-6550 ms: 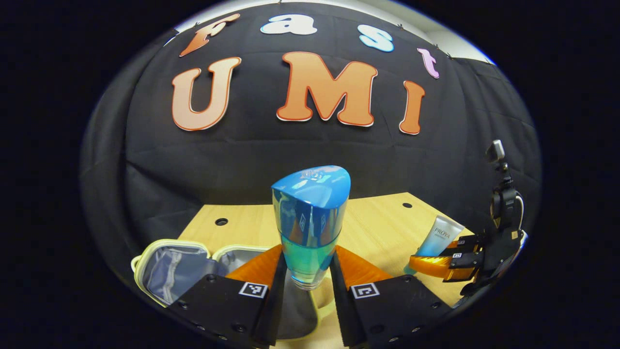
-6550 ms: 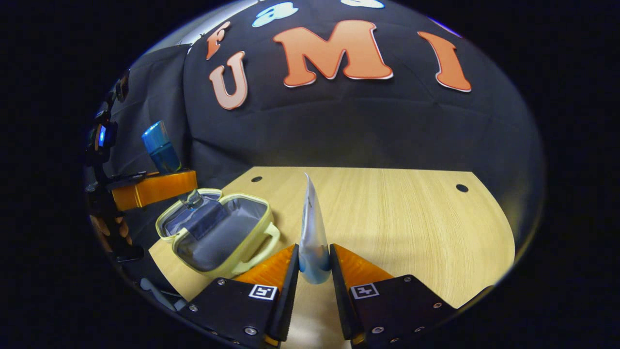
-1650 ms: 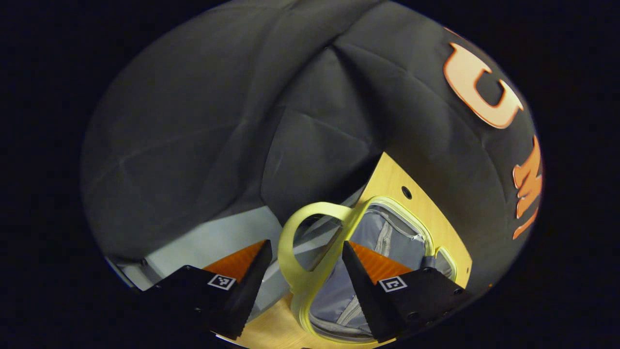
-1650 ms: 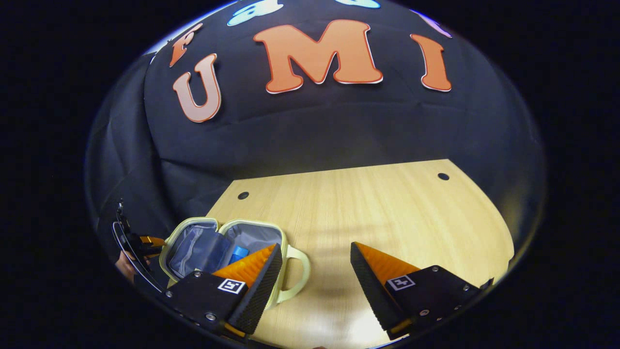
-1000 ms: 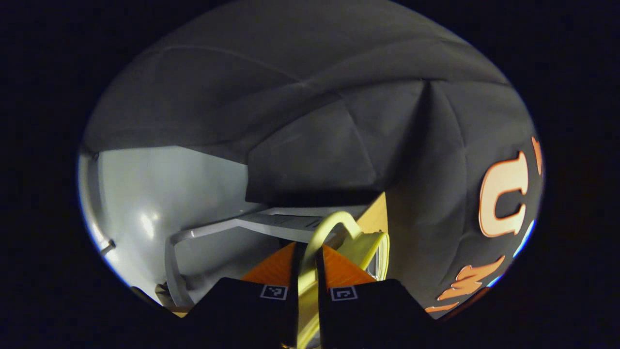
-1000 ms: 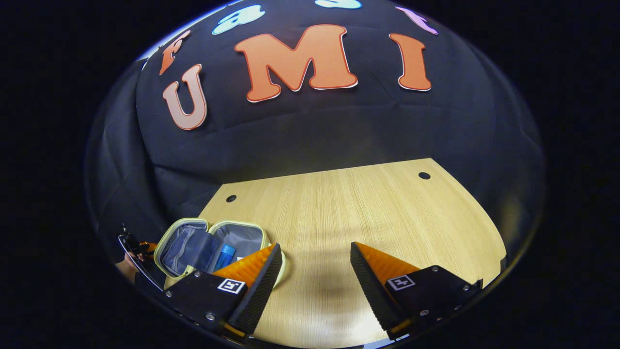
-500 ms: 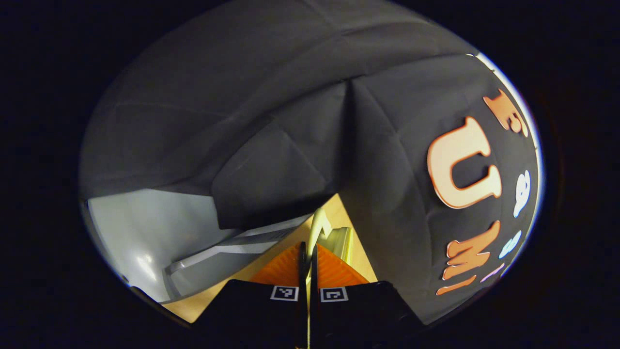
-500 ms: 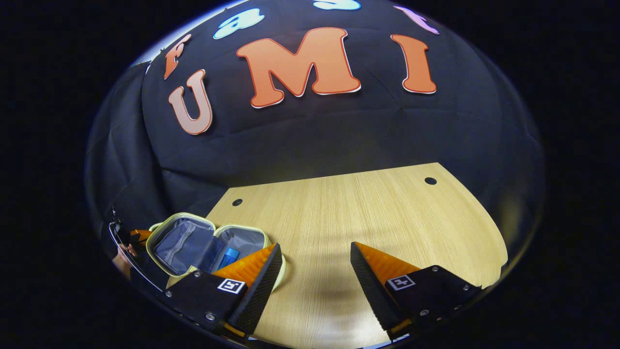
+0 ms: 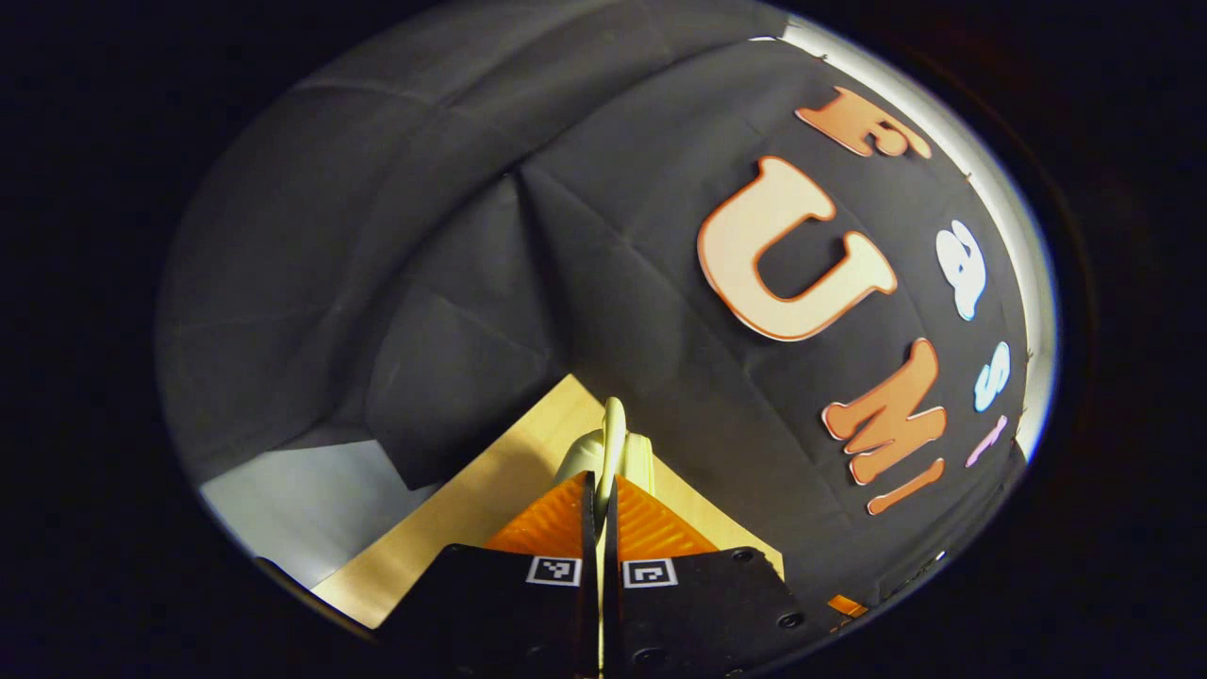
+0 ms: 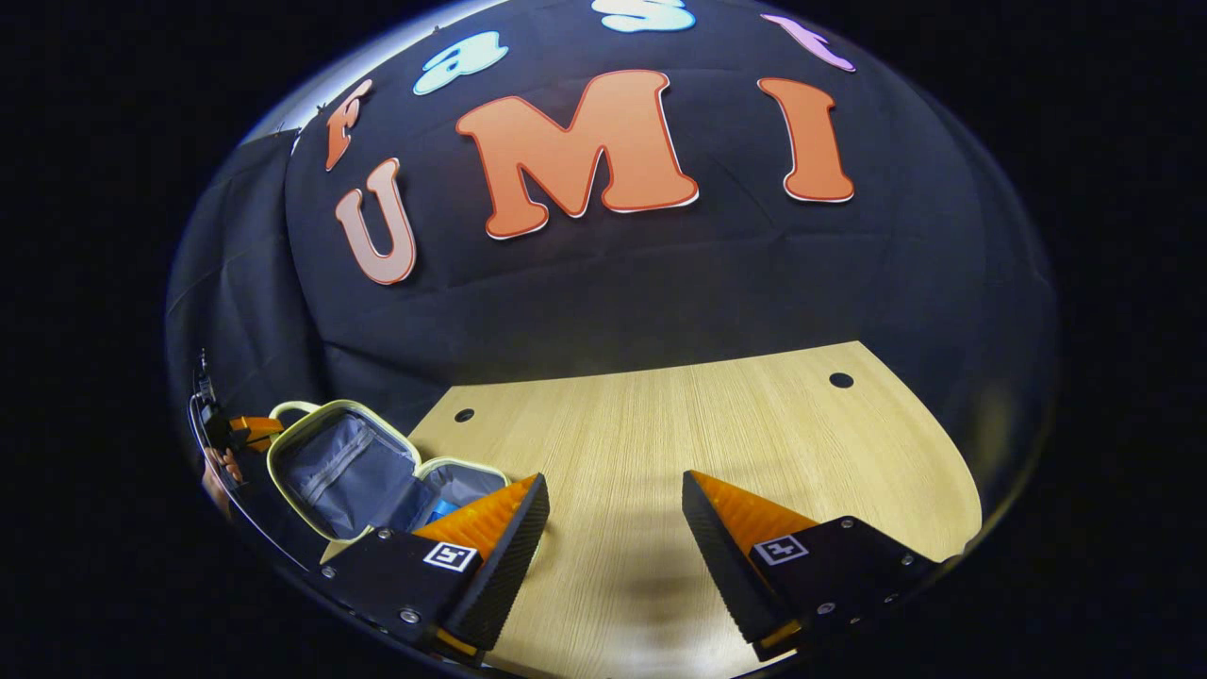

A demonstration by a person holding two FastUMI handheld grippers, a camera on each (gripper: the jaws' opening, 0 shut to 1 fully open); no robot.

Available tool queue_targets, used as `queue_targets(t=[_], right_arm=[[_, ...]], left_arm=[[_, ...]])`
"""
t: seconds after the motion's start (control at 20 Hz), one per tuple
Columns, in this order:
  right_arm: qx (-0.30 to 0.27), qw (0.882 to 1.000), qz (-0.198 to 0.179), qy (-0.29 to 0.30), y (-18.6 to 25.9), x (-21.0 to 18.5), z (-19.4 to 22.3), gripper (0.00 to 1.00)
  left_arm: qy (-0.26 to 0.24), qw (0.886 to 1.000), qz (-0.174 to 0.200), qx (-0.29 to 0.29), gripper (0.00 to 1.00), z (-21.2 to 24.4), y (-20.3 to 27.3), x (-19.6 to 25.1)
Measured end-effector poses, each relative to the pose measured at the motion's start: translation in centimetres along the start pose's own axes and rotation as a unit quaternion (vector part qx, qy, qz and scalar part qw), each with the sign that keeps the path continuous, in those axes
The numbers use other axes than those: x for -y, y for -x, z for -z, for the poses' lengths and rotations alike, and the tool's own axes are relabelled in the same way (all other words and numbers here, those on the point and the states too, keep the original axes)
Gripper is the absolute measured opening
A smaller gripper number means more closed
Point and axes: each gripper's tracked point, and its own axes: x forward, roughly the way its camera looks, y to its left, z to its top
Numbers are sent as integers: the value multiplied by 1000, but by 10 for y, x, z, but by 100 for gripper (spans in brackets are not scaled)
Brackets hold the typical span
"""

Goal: First open the suitcase, pack the skin care products into it, and then close the suitcase.

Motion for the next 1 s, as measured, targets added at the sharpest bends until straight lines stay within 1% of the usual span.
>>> queue_targets(t=[0.15, 0.3, 0.4, 0.65, 0.85, 1.0], right_arm=[[1, 1000, -9, 3, -1, 8, 1, 91], [3, 1000, -18, -3, -1, 17, 0, 91], [3, 1000, -26, -6, 0, 21, 0, 91], [7, 999, -30, -16, 0, 39, -1, 91], [4, 999, -37, -26, -1, 47, 1, 91], [21, 999, -32, -19, 1, 54, -6, 91]], left_arm=[[-32, 999, 22, -6, 1, 10, 2, 48], [-36, 998, 48, -15, 2, 31, 5, 86], [-38, 998, 55, -19, 2, 44, 10, 101], [-45, 995, 81, -38, 2, 82, 13, 143], [-42, 994, 90, -52, 2, 104, 12, 166], [-35, 992, 100, -66, 2, 127, 12, 178]])
